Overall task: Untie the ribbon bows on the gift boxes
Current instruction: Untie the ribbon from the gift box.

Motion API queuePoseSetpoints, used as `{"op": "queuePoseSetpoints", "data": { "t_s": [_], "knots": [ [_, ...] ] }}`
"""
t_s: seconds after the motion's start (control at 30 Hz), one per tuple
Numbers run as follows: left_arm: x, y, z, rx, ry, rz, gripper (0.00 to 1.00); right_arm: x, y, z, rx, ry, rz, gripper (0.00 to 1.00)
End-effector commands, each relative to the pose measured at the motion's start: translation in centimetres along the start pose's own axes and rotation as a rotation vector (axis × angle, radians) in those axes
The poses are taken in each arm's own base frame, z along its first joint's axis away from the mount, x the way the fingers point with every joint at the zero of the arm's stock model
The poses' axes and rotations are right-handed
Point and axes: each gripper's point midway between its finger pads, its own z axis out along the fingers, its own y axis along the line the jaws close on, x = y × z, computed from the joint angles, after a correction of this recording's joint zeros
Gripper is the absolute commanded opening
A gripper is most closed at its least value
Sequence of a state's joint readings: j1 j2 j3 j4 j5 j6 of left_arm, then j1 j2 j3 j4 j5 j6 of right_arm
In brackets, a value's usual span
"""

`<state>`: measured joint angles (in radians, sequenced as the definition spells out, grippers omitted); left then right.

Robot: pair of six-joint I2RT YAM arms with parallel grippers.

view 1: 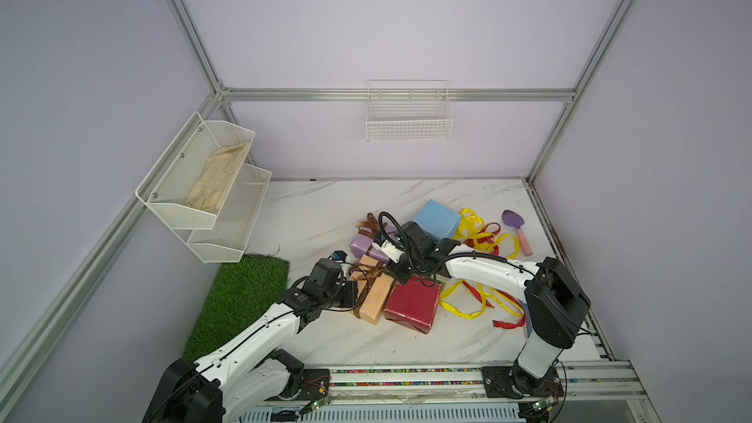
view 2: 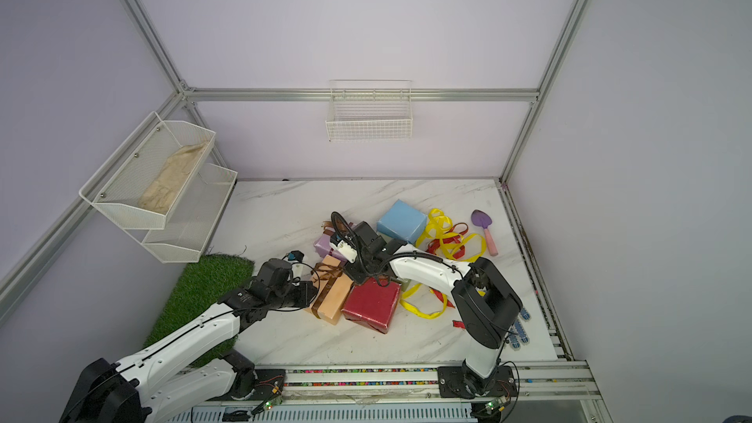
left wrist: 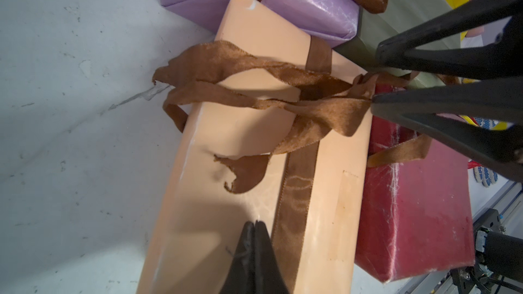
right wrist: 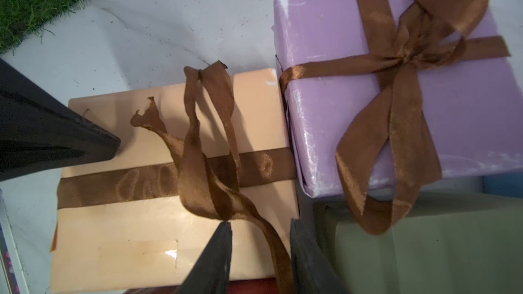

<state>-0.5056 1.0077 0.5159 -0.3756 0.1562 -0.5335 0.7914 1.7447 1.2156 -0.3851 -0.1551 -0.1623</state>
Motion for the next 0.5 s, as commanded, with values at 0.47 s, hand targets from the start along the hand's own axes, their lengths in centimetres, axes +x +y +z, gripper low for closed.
{"op": "queuePoseSetpoints", "data": {
  "t_s": [0.47],
  "knots": [
    [-1.4, -1.0, -0.7, 0.015, -0.022, 0.024, 0.0, -0.5, 0.1, 1.3, -0.054, -0.021, -0.027, 0.28]
  ]
}}
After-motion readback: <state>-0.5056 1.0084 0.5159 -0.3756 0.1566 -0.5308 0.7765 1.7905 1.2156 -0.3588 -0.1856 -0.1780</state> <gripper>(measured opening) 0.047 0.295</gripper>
